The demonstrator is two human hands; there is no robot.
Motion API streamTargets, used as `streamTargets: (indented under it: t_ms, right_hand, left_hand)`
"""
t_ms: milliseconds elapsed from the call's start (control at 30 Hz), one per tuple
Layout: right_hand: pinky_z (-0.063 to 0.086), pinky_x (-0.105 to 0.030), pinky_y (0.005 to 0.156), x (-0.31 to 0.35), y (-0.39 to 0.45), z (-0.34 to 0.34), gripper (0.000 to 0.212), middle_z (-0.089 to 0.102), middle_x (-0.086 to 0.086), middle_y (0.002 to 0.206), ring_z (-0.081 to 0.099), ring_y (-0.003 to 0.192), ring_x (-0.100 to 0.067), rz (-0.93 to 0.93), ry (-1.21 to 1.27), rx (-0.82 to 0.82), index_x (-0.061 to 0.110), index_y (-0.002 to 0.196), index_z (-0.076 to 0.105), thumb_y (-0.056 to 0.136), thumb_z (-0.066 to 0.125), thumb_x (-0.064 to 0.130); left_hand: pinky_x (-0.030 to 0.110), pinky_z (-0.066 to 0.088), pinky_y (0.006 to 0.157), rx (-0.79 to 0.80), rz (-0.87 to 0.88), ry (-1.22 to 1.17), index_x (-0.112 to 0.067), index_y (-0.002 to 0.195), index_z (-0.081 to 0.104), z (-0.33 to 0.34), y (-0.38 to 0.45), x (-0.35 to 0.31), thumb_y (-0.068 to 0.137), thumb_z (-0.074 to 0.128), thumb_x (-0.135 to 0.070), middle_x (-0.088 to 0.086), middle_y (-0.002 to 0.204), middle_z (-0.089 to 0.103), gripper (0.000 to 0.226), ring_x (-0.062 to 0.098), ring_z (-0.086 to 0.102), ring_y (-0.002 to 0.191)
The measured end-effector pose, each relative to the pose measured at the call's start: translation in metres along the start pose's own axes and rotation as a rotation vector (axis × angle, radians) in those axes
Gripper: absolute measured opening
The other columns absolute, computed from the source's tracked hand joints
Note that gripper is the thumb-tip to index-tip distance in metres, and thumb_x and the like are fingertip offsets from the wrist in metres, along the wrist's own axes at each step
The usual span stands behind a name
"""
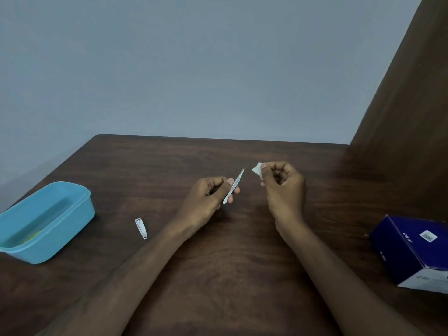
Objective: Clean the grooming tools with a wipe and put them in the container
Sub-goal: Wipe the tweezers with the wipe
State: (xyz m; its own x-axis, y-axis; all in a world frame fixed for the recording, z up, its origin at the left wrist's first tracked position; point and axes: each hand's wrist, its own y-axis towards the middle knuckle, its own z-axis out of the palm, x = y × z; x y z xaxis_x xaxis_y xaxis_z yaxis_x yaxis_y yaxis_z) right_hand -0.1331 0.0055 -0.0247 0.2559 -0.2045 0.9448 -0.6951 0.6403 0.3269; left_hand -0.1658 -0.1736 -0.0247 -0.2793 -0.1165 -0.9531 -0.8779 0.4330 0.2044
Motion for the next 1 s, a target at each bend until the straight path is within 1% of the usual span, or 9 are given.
streamTargets:
  t_ms: [67,167,267,433,533,600,667,800,1000]
  right_hand:
    - [0.064,-0.048,0.08,0.003,-0.004,0.0,0.008,0.079,0.003,0.083,0.075,0.077,-0.017,-0.03,-0.013,0.066,0.019,0.087,0.076,0.095,0.077,0.019]
    - [0.062,-0.035,0.072,0.009,-0.011,0.005,0.008,0.08,-0.001,0.084,0.074,0.072,-0.014,-0.052,0.016,0.177,0.014,0.088,0.077,0.095,0.078,0.012]
    - [0.059,-0.03,0.069,0.013,-0.013,0.007,0.004,0.079,-0.007,0.083,0.07,0.069,-0.012,0.077,0.183,0.217,0.004,0.093,0.077,0.096,0.076,0.006]
    - [0.056,-0.024,0.063,0.02,-0.01,0.005,0.006,0.075,-0.01,0.082,0.065,0.067,-0.012,0.292,0.443,0.239,0.0,0.093,0.074,0.09,0.079,0.001]
    - [0.055,-0.02,0.06,0.024,-0.007,0.003,0.006,0.073,-0.007,0.083,0.061,0.064,-0.008,0.403,0.555,0.24,0.002,0.095,0.074,0.091,0.077,-0.001]
    - [0.055,-0.018,0.059,0.026,-0.001,-0.001,0.006,0.073,-0.003,0.081,0.06,0.063,-0.005,0.449,0.631,0.203,0.006,0.092,0.076,0.092,0.076,0.0]
    - [0.055,-0.018,0.06,0.024,0.005,-0.006,0.005,0.075,-0.001,0.081,0.062,0.064,-0.006,0.404,0.625,0.148,0.007,0.092,0.077,0.091,0.077,0.002]
    - [0.059,-0.025,0.072,0.011,0.002,-0.007,0.014,0.083,-0.003,0.091,0.073,0.079,-0.011,0.144,0.216,0.152,0.009,0.103,0.078,0.09,0.083,0.008]
    - [0.056,-0.027,0.071,0.013,-0.006,0.0,0.006,0.081,-0.007,0.094,0.07,0.083,-0.014,0.122,0.26,0.331,0.012,0.092,0.079,0.093,0.079,0.006]
  left_hand:
    - [0.025,0.036,0.058,-0.003,0.0,-0.004,-0.018,0.088,0.077,0.0,0.0,-0.001,0.112,0.054,-0.033,-0.007,0.067,0.062,0.036,0.009,0.048,0.063]
    - [0.033,0.034,0.06,0.002,0.012,0.002,-0.015,0.088,0.076,-0.001,-0.001,-0.001,0.112,0.054,-0.036,-0.005,0.068,0.062,0.038,0.022,0.044,0.065]
    - [0.035,0.034,0.063,0.008,0.017,0.025,-0.017,0.087,0.075,-0.002,0.0,-0.001,0.111,0.054,-0.039,-0.005,0.069,0.063,0.039,0.023,0.043,0.067]
    - [0.027,0.037,0.062,0.036,0.02,0.051,-0.013,0.085,0.074,-0.002,0.001,0.0,0.111,0.054,-0.039,-0.008,0.069,0.064,0.042,0.016,0.048,0.065]
    - [0.014,0.039,0.061,0.048,0.012,0.033,-0.006,0.089,0.075,-0.001,0.001,0.001,0.111,0.054,-0.034,-0.01,0.067,0.064,0.041,0.001,0.052,0.061]
    - [0.013,0.039,0.062,0.045,0.008,0.041,-0.002,0.091,0.075,-0.002,0.002,0.001,0.112,0.054,-0.03,-0.011,0.067,0.064,0.041,-0.003,0.054,0.061]
    - [0.012,0.039,0.062,0.036,0.0,0.034,-0.001,0.092,0.075,-0.002,0.001,0.001,0.112,0.053,-0.029,-0.013,0.066,0.064,0.042,-0.004,0.054,0.061]
    - [0.016,0.035,0.056,0.016,-0.023,-0.034,-0.016,0.088,0.077,-0.002,0.0,-0.002,0.112,0.053,-0.031,-0.008,0.067,0.061,0.037,0.002,0.046,0.058]
    - [0.017,0.035,0.055,0.009,-0.024,-0.074,-0.017,0.088,0.075,-0.002,0.0,-0.006,0.113,0.052,-0.03,-0.008,0.066,0.059,0.036,0.002,0.043,0.058]
